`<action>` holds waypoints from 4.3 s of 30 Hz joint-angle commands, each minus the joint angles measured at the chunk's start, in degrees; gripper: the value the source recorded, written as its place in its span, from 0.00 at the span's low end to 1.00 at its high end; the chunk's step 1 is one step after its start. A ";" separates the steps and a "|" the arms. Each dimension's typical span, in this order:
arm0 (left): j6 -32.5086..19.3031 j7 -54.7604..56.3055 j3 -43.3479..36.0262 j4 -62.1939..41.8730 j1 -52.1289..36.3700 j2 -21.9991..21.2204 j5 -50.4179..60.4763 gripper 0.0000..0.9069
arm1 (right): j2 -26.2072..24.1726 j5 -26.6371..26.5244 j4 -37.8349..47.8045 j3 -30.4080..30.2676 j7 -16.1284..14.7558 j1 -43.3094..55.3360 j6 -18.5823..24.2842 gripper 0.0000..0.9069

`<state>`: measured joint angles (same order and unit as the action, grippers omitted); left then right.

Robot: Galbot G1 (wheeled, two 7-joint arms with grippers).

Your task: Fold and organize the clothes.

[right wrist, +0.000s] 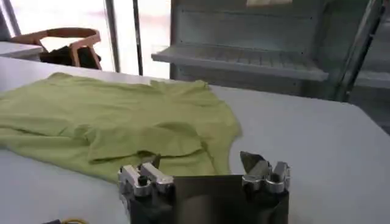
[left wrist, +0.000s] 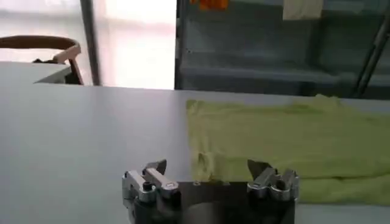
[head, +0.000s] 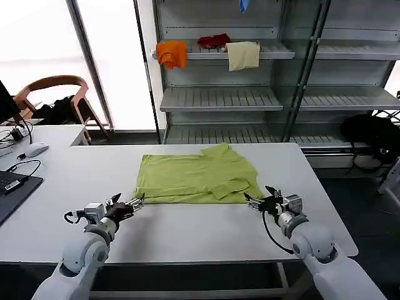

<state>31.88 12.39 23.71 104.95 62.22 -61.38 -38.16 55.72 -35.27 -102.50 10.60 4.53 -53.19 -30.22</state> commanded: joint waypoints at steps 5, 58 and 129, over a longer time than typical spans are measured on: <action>0.91 -1.37 -0.55 -4.17 -0.90 -0.81 -0.84 0.81 | 0.71 -0.22 2.39 -1.18 -0.45 0.95 -0.99 0.78; -0.67 2.57 0.39 10.85 11.92 3.32 3.45 0.00 | -6.07 1.40 -13.07 0.98 -0.96 -11.42 -1.38 0.00; -3.27 2.54 2.69 18.91 11.02 3.76 1.78 1.00 | -7.95 -2.73 -6.23 0.13 -1.09 7.18 0.45 1.00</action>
<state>31.39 23.31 27.42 136.46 90.06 -57.61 -29.48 41.97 -37.26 -123.98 21.68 7.50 -70.60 -30.24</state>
